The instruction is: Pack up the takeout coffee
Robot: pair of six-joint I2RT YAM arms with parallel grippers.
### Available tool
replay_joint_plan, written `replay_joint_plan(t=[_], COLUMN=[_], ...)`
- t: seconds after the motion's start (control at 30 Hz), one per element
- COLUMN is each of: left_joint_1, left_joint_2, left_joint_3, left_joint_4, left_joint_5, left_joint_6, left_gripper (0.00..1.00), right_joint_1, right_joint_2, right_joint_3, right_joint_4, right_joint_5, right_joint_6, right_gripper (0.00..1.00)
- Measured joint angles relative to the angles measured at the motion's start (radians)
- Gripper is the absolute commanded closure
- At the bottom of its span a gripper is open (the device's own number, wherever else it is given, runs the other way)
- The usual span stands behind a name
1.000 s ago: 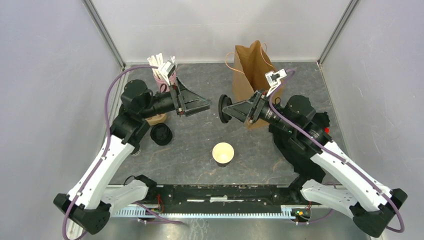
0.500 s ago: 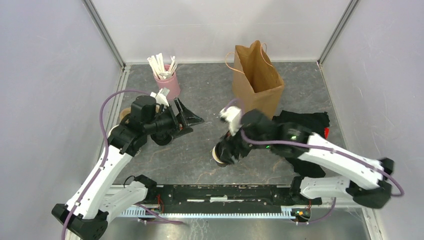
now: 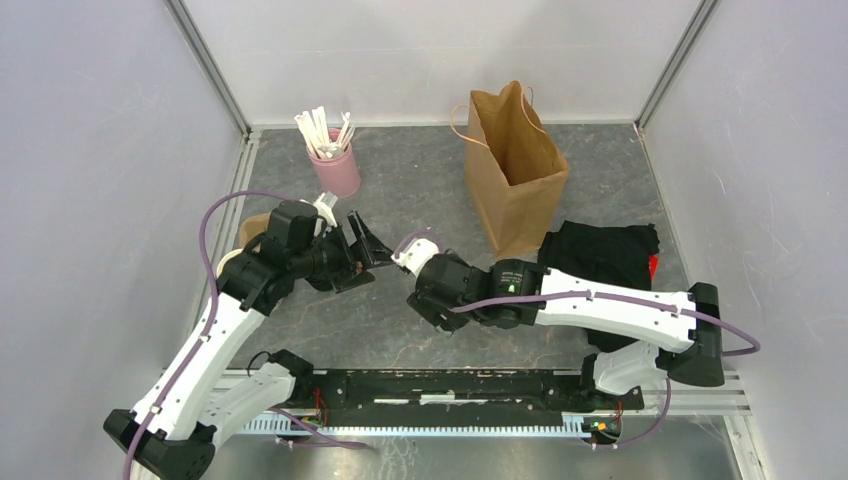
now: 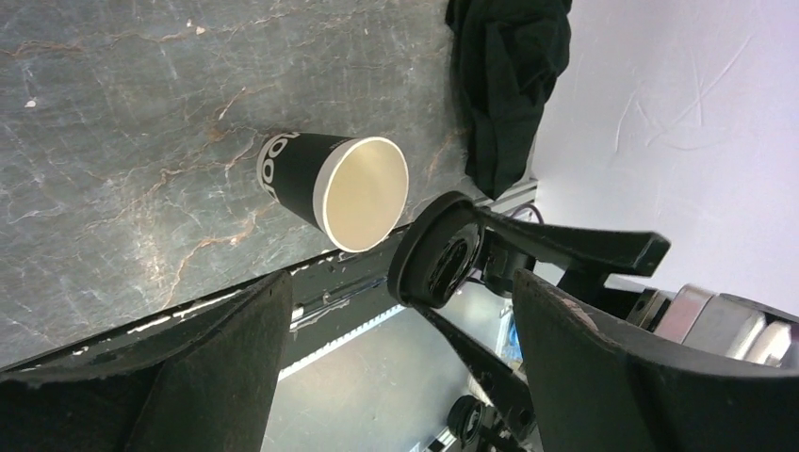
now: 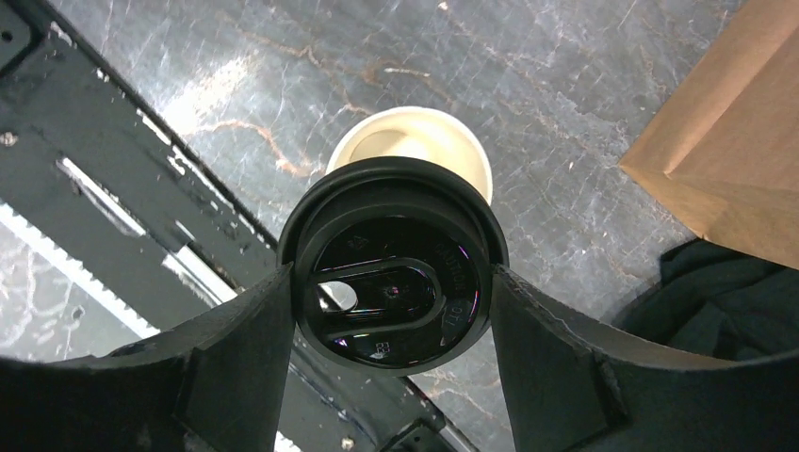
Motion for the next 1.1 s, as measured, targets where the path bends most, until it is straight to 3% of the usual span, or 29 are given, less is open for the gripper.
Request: replay_joint_plan(t=[0.43, 1.1], left_joint_1=[0.0, 0.0], left_joint_2=[0.016, 0.102], left_joint_3=[0.0, 0.001], left_joint_4=[-0.037, -0.037], left_joint_5=[-0.004, -0.003], left_joint_6=[0.053, 0.131], left_gripper=[0.08, 0.08], right_joint_1=[-0.119, -0.144], right_joint_2=[0.024, 0.096], right_joint_3=[-0.093, -0.094], right_joint_4=[0.119, 0.156], right_joint_5=[-0.064, -0.125], right_joint_6=[0.02, 0.01], right_gripper=[0.25, 0.22])
